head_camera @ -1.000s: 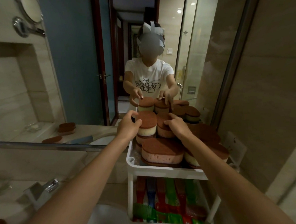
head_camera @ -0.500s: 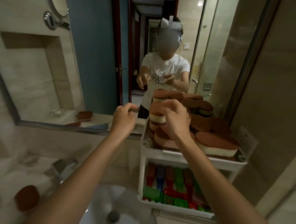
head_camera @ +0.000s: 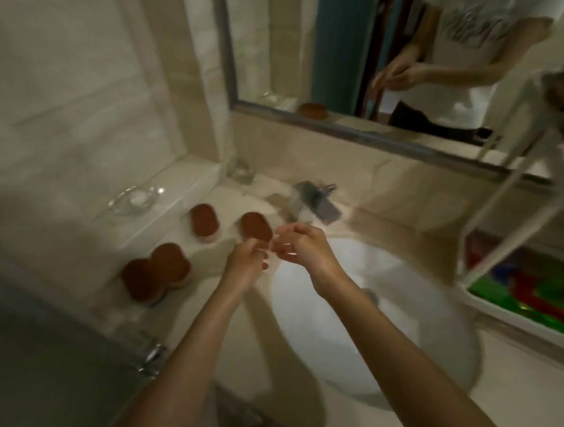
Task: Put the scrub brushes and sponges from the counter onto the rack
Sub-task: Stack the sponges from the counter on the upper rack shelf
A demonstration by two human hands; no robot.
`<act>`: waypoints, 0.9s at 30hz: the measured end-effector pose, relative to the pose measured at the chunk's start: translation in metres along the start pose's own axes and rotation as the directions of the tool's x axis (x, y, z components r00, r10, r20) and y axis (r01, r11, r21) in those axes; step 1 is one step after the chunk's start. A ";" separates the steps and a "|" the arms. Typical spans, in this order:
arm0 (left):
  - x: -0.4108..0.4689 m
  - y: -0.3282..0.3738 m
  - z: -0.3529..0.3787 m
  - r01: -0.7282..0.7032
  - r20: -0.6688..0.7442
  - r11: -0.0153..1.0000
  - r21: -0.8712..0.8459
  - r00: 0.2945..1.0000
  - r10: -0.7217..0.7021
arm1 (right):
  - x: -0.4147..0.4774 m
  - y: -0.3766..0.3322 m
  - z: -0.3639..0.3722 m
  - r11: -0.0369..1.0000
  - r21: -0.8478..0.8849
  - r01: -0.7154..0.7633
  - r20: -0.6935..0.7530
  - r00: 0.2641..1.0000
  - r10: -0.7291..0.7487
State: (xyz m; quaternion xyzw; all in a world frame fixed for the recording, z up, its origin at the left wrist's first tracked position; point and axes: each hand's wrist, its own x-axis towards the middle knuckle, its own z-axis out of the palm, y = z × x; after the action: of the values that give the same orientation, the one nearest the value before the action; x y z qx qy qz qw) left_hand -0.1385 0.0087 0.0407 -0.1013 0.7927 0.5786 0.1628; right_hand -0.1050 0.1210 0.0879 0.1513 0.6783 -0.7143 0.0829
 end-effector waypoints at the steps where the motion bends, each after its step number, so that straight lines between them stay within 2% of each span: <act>1: 0.007 -0.014 -0.016 0.049 -0.030 0.999 0.010 0.998 -0.048 | 0.013 0.009 0.017 0.999 -0.017 -0.030 -0.004 1.000 0.030; 3: 0.020 -0.039 -0.051 0.108 -0.099 0.991 0.074 0.990 -0.100 | 0.037 0.030 0.052 0.993 -0.061 -0.098 -0.010 0.995 0.097; 6: 0.039 -0.066 -0.098 0.142 -0.226 0.976 0.163 0.969 -0.103 | 0.062 0.057 0.095 0.965 -0.192 -0.180 0.037 0.981 0.190; 9: 0.056 -0.080 -0.136 0.266 -0.352 0.948 0.173 0.916 -0.193 | 0.083 0.075 0.132 0.915 -0.368 -0.165 0.122 0.967 0.223; 13: 0.060 -0.093 -0.165 0.348 -0.442 0.902 0.257 0.872 -0.211 | 0.108 0.083 0.154 0.875 -0.474 -0.098 0.196 0.957 0.214; 17: 0.069 -0.103 -0.178 0.399 -0.428 0.888 0.228 0.860 -0.277 | 0.132 0.084 0.174 0.835 -0.510 -0.207 0.145 0.936 0.321; 21: 0.079 -0.116 -0.181 0.397 -0.417 0.912 0.103 0.850 -0.323 | 0.141 0.092 0.186 0.819 -0.489 -0.300 0.144 0.898 0.415; 27: 0.078 -0.137 -0.182 0.399 -0.304 0.917 -0.008 0.873 -0.382 | 0.145 0.110 0.183 0.805 -0.502 -0.314 0.029 0.925 0.379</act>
State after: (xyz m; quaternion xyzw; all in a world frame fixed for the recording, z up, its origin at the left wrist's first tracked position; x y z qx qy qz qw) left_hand -0.1883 -0.2041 -0.0591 -0.3410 0.7869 0.4897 0.1572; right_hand -0.2242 -0.0554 -0.0576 0.2007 0.7904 -0.5003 0.2909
